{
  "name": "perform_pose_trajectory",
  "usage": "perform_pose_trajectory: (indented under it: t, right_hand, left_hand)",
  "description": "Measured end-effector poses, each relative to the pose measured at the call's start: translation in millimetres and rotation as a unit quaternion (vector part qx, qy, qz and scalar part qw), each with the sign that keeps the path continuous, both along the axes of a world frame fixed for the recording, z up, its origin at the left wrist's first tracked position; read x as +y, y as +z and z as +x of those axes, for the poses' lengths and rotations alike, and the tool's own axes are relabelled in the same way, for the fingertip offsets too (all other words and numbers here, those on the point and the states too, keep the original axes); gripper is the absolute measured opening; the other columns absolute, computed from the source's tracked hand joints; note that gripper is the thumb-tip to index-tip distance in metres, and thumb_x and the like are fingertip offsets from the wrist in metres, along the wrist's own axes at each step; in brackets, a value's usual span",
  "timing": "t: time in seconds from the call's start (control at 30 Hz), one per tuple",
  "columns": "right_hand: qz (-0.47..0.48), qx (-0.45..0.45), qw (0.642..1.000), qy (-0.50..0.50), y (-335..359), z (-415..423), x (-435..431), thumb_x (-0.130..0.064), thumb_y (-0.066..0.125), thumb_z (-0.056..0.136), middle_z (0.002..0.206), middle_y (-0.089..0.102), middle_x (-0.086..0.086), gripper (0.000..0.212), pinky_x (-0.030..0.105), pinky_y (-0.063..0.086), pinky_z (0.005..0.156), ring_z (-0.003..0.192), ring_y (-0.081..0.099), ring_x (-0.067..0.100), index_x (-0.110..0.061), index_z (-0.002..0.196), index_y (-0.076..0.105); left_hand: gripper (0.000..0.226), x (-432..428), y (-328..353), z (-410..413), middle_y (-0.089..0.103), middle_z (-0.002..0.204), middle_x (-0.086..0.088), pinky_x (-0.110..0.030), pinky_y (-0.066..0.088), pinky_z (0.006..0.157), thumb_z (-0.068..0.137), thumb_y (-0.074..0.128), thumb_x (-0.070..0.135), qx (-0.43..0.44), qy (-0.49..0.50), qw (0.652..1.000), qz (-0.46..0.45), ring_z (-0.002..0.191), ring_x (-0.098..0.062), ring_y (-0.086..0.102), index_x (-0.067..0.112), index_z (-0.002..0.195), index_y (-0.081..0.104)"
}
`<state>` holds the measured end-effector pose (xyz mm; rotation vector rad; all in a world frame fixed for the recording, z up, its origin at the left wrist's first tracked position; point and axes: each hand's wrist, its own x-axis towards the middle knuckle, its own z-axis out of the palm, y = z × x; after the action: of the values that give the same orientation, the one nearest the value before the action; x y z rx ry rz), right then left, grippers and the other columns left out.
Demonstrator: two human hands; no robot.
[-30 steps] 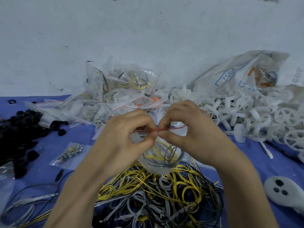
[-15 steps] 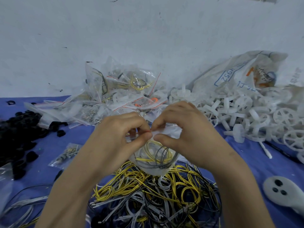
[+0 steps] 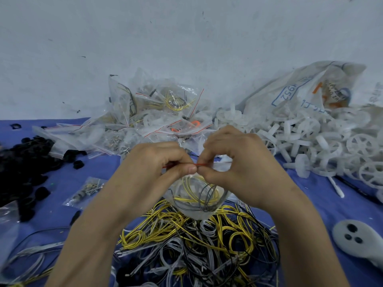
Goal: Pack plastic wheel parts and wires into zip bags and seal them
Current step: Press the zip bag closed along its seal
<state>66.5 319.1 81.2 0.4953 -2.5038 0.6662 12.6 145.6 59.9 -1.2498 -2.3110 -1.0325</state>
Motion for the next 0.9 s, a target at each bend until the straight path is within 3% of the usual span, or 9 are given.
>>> perform_pose_trajectory:
  t: [0.13, 0.37, 0.57, 0.77, 0.9]
  right_hand:
    - [-0.002, -0.036, 0.999, -0.003, 3, 2, 8, -0.021, 0.074, 0.076, 0.071, 0.06, -0.015, 0.011, 0.026, 0.037, 0.078, 0.087, 0.05, 0.009, -0.026, 0.071, 0.065]
    - [-0.01, -0.041, 0.999, -0.002, 2, 2, 9, -0.016, 0.073, 0.075, 0.071, 0.06, -0.015, 0.015, 0.016, 0.036, 0.076, 0.085, 0.047, 0.005, -0.026, 0.07, 0.063]
    - [-0.016, -0.024, 1.0, 0.001, 4, 5, 16, -0.017, 0.075, 0.075, 0.071, 0.063, -0.014, 0.017, 0.02, 0.038, 0.077, 0.083, 0.05, 0.004, -0.027, 0.067, 0.064]
    - [-0.045, 0.001, 0.999, -0.008, -1, 3, 29, -0.021, 0.074, 0.072, 0.073, 0.066, -0.01, 0.015, 0.014, 0.038, 0.075, 0.086, 0.055, 0.006, -0.028, 0.065, 0.064]
    - [-0.072, 0.014, 0.997, -0.022, -5, 2, 44, -0.021, 0.076, 0.071, 0.077, 0.066, -0.013, 0.019, 0.016, 0.041, 0.076, 0.086, 0.058, 0.005, -0.032, 0.063, 0.063]
  left_hand:
    - [0.016, 0, 0, 1, 0.058, 0.07, 0.014, -0.015, 0.037, 0.063, 0.082, 0.059, 0.033, 0.016, 0.005, 1.0, 0.0, 0.07, -0.004, 0.054, 0.021, 0.076, 0.069]
    - [0.011, 2, -1, 3, 0.059, 0.073, 0.012, -0.018, 0.039, 0.064, 0.082, 0.061, 0.032, 0.022, 0.009, 1.0, -0.006, 0.072, -0.009, 0.056, 0.024, 0.075, 0.066]
    - [0.011, -1, 0, 2, 0.059, 0.069, 0.011, -0.012, 0.038, 0.065, 0.08, 0.064, 0.025, 0.024, 0.005, 1.0, 0.013, 0.069, -0.008, 0.055, 0.018, 0.072, 0.065]
    - [0.012, -8, 0, -2, 0.06, 0.07, 0.008, -0.02, 0.042, 0.064, 0.081, 0.064, 0.024, 0.03, 0.0, 0.999, 0.019, 0.068, -0.01, 0.055, 0.015, 0.073, 0.065]
    - [0.011, -14, 0, -5, 0.062, 0.069, 0.007, -0.01, 0.04, 0.065, 0.08, 0.067, 0.022, 0.03, 0.013, 0.999, 0.024, 0.068, -0.007, 0.057, 0.013, 0.073, 0.066]
